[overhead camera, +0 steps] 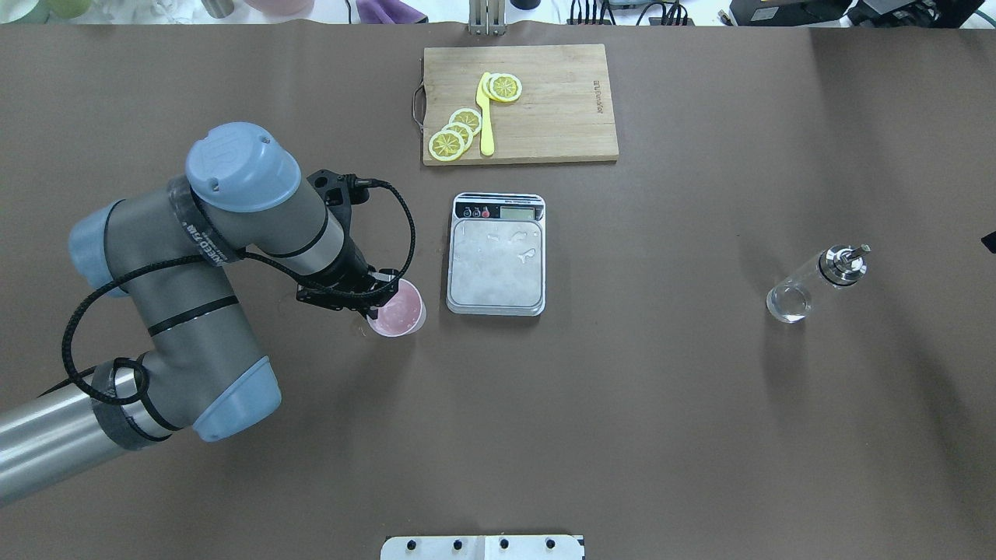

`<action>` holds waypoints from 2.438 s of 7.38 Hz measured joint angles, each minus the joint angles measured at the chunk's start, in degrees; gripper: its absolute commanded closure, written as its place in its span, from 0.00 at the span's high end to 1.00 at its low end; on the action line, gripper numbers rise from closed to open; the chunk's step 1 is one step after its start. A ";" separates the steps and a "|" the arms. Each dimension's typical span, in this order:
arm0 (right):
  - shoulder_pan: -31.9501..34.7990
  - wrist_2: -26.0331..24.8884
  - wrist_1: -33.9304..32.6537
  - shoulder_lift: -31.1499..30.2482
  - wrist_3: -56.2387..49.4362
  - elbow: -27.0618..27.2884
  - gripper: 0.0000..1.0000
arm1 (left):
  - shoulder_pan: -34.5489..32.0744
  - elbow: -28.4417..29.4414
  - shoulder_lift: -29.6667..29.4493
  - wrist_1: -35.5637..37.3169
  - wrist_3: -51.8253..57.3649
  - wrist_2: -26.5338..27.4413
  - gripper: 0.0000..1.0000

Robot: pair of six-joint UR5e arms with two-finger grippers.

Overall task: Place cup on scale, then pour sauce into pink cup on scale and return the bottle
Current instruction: 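Carry the pink cup with the left gripper onto the scale and release, then withdraw the left gripper away from the scale while the right gripper approaches the glass bottle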

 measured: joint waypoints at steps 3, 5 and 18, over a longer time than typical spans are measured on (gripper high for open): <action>-2.81 1.02 13.21 -3.58 0.27 -1.42 0.96 | -0.03 8.07 -8.28 0.08 -1.05 3.04 0.00; -4.14 0.84 15.93 -3.46 0.21 -1.64 0.95 | -0.03 11.72 -10.85 0.07 -1.02 4.17 0.00; -10.64 -2.94 38.20 -1.70 3.46 -10.35 0.98 | -8.78 -2.01 -5.38 13.08 7.28 -0.13 0.98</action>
